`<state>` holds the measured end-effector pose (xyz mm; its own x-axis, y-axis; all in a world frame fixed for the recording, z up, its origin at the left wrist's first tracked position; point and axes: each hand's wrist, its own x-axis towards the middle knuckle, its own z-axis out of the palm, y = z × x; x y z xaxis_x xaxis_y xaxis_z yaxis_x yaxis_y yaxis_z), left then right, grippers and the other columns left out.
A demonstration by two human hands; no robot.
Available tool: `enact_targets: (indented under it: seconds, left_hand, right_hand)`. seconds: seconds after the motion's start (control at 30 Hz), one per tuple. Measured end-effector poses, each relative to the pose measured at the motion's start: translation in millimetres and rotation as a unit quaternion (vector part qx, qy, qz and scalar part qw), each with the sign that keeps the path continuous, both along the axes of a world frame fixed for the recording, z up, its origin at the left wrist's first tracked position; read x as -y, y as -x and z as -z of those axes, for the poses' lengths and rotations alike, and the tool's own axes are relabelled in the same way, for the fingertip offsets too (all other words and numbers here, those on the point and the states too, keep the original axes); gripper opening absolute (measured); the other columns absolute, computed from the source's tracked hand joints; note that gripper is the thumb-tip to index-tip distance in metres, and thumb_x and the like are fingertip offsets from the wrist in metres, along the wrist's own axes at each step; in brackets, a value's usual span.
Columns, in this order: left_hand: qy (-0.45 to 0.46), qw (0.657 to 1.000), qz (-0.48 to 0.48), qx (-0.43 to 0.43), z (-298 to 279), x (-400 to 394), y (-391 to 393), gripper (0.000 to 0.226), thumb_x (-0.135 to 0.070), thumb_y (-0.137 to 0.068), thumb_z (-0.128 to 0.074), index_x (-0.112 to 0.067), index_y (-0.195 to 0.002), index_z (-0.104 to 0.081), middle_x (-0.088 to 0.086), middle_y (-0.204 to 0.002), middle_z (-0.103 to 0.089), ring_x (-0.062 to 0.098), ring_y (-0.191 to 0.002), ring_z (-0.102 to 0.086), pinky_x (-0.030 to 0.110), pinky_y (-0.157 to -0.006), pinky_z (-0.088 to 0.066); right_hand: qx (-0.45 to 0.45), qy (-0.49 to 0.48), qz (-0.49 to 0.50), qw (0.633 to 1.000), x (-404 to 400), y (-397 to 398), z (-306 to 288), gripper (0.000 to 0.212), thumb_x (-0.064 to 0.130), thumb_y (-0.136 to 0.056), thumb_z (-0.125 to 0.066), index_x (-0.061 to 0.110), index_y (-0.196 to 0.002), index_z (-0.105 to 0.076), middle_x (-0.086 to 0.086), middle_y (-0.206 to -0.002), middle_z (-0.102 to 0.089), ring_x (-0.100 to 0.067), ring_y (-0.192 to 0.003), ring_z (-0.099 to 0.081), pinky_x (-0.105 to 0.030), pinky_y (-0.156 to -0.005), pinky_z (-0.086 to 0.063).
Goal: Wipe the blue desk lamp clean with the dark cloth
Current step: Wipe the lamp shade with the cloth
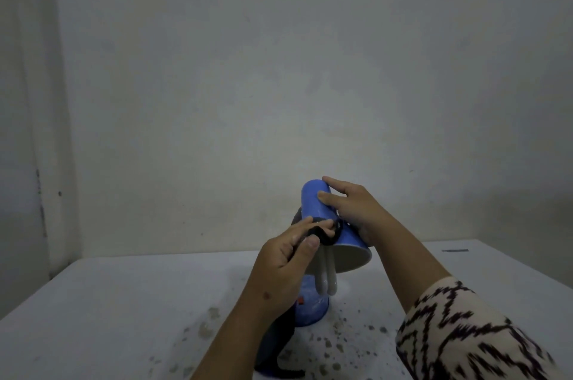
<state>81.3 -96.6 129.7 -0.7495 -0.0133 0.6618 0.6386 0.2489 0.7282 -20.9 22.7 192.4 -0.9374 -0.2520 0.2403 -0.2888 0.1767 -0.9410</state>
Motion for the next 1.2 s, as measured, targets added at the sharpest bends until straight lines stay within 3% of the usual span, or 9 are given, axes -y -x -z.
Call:
enact_targets:
  seconds: [0.1, 0.2, 0.33, 0.4, 0.53, 0.73, 0.97, 1.2]
  left_hand:
    - [-0.053, 0.998, 0.040, 0.005, 0, 6, -5, 0.023, -0.026, -0.091, -0.049, -0.020, -0.100, -0.069, -0.014, -0.102, -0.073, -0.001, -0.105, -0.063, 0.008, -0.084, -0.046]
    - [-0.144, 0.985, 0.077, 0.051, -6, 13, -9, 0.031, -0.027, -0.083, -0.048, -0.009, -0.094, -0.071, 0.007, -0.092, -0.075, 0.017, -0.089, -0.070, 0.019, -0.075, -0.054]
    - [-0.311, 0.943, 0.066, 0.101, -20, 28, -7, 0.028, -0.020, -0.093, -0.043, -0.006, -0.084, -0.066, 0.007, -0.071, -0.073, 0.016, -0.061, -0.069, 0.024, -0.057, -0.058]
    - [-0.371, 0.921, 0.036, 0.112, -26, 38, -1, 0.031, -0.019, -0.098, -0.039, -0.007, -0.084, -0.064, 0.007, -0.069, -0.073, 0.017, -0.059, -0.069, 0.026, -0.054, -0.058]
    - [-0.428, 0.892, -0.029, 0.145, -34, 52, 19, 0.028, -0.025, -0.099, -0.040, -0.008, -0.094, -0.061, 0.010, -0.086, -0.067, 0.023, -0.077, -0.064, 0.033, -0.065, -0.051]
    - [-0.397, 0.901, 0.005, 0.174, -43, 32, 43, 0.031, -0.025, -0.100, -0.038, -0.010, -0.087, -0.061, 0.009, -0.081, -0.067, 0.022, -0.072, -0.063, 0.031, -0.065, -0.052]
    - [-0.242, 0.953, 0.026, 0.178, -38, 24, 46, 0.028, -0.024, -0.099, -0.040, -0.012, -0.098, -0.065, 0.007, -0.091, -0.070, 0.020, -0.081, -0.066, 0.030, -0.069, -0.053]
    - [-0.190, 0.966, 0.008, 0.176, -21, 29, 28, 0.028, -0.024, -0.098, -0.042, -0.019, -0.091, -0.069, 0.005, -0.087, -0.074, 0.022, -0.082, -0.067, 0.034, -0.075, -0.052]
  right_hand:
    - [0.006, -0.003, -0.001, 1.000, 1, -1, 0, 0.047, 0.022, -0.090, -0.057, 0.026, -0.135, -0.045, -0.006, -0.145, -0.040, -0.030, -0.114, -0.053, -0.042, -0.094, -0.049]
    - [0.016, -0.001, -0.003, 1.000, 0, -1, -2, 0.046, 0.023, -0.090, -0.057, 0.027, -0.135, -0.045, -0.006, -0.144, -0.041, -0.031, -0.113, -0.054, -0.043, -0.093, -0.049]
    - [0.008, 0.004, 0.004, 1.000, 3, 1, -3, 0.048, 0.023, -0.090, -0.057, 0.026, -0.136, -0.044, -0.007, -0.144, -0.042, -0.029, -0.119, -0.052, -0.045, -0.099, -0.046]
    - [0.005, 0.002, 0.005, 1.000, 5, 0, -3, 0.049, 0.024, -0.090, -0.057, 0.025, -0.137, -0.043, -0.006, -0.146, -0.040, -0.029, -0.121, -0.050, -0.044, -0.099, -0.046]
    - [0.003, -0.006, 0.007, 1.000, 8, 0, -1, 0.049, 0.025, -0.091, -0.056, 0.026, -0.138, -0.041, -0.006, -0.146, -0.039, -0.031, -0.121, -0.049, -0.046, -0.099, -0.046]
    - [-0.004, -0.003, 0.009, 1.000, 9, 1, 0, 0.049, 0.025, -0.091, -0.056, 0.026, -0.138, -0.042, -0.006, -0.146, -0.039, -0.030, -0.124, -0.048, -0.045, -0.100, -0.045]
    - [-0.013, -0.002, 0.015, 1.000, 9, 5, 2, 0.048, 0.024, -0.090, -0.057, 0.026, -0.136, -0.044, -0.005, -0.145, -0.042, -0.028, -0.123, -0.049, -0.046, -0.102, -0.044]
    - [-0.010, -0.008, 0.016, 1.000, 9, 5, -1, 0.048, 0.023, -0.091, -0.056, 0.024, -0.137, -0.043, -0.005, -0.147, -0.038, -0.029, -0.123, -0.048, -0.041, -0.096, -0.046]
